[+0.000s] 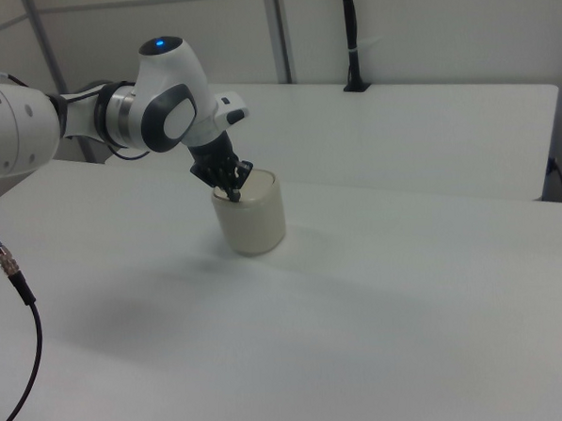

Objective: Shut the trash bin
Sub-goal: 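Press the gripper fingertips on the closed lid to seat it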

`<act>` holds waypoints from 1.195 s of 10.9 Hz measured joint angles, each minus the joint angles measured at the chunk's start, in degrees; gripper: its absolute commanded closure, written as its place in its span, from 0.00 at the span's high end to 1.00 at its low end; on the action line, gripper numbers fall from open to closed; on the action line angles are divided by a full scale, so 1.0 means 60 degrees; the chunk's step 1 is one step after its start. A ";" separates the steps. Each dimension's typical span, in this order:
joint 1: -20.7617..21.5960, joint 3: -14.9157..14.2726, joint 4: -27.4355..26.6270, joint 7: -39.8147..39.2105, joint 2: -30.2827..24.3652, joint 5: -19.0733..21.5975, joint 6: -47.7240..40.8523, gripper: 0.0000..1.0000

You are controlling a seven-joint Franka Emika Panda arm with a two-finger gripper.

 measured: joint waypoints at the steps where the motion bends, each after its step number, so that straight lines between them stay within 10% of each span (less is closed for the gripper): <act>1: 0.0015 0.0013 0.0002 0.0000 0.0002 -0.0122 0.0003 0.03; 13: 0.0054 0.0385 0.0031 -0.0263 0.0033 -0.1758 0.0007 0.03</act>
